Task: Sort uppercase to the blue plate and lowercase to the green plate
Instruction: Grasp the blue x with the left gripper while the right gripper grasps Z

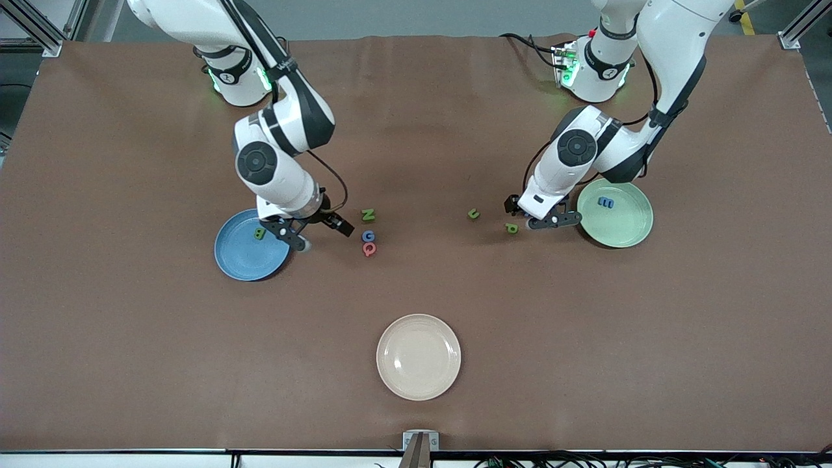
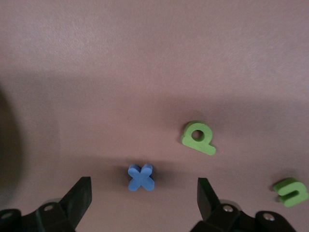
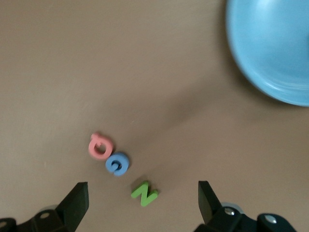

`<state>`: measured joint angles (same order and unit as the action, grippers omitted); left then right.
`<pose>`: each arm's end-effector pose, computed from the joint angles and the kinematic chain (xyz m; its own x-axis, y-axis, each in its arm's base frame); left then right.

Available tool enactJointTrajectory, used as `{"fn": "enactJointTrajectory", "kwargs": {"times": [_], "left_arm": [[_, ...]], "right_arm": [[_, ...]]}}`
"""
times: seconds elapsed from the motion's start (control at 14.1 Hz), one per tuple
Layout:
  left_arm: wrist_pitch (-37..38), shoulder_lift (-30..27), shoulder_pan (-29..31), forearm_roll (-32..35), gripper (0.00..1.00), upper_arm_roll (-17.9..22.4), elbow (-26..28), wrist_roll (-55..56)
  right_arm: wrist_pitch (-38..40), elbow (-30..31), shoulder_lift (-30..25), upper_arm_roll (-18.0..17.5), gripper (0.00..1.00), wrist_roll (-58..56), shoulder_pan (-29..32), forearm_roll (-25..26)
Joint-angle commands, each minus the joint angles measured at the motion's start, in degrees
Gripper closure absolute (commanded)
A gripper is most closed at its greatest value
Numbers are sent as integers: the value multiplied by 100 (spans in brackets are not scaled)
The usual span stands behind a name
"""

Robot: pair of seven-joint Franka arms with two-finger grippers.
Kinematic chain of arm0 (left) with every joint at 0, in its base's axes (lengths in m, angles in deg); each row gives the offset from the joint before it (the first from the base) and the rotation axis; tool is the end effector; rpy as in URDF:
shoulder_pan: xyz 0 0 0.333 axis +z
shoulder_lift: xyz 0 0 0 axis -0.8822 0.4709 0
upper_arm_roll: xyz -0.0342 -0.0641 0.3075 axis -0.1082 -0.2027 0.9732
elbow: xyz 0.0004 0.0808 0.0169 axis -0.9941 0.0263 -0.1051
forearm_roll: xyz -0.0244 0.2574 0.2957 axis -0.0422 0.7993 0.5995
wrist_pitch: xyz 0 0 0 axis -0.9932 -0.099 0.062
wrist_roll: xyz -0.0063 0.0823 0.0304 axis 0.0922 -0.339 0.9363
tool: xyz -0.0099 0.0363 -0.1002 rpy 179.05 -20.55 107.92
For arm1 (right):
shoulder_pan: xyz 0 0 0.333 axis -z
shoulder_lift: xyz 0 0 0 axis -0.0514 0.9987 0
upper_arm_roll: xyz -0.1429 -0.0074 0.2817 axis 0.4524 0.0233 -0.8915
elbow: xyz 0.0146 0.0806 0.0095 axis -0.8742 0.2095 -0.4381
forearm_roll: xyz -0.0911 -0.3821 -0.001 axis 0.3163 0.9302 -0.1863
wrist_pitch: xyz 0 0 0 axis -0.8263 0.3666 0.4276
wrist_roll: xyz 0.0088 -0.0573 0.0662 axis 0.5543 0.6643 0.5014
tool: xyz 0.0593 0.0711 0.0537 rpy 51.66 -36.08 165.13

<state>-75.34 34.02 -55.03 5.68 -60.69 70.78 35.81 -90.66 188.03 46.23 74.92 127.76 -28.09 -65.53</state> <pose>0.4394 -0.2409 0.1944 0.9884 0.1362 -0.0666 0.1367 -0.9906 0.0024 0.5053 0.3110 0.2739 0.8668 -0.4794 -0.1369 -0.4924 -0.8663 -0.0843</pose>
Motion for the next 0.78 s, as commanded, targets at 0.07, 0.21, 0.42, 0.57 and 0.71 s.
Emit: {"fn": "enactJointTrajectory", "kwargs": {"times": [0.07,0.21,0.42,0.57,0.71], "left_arm": [[-132,185,51,307,17,0,-75,204],[-142,238,51,316,21,0,-66,230],[-142,325,68,544,27,8,-31,318],[-142,387,77,746,29,8,-31,493],[-142,387,95,878,35,8,-22,608]], "right_arm": [[-175,-89,302,71,0,-665,-263,68],[-183,-72,477,71,0,-822,-411,539],[-716,-19,838,62,0,-1128,-632,1166],[-1070,130,891,53,0,-1297,-624,1166],[-1168,157,909,45,0,-1271,-650,1132]]}}
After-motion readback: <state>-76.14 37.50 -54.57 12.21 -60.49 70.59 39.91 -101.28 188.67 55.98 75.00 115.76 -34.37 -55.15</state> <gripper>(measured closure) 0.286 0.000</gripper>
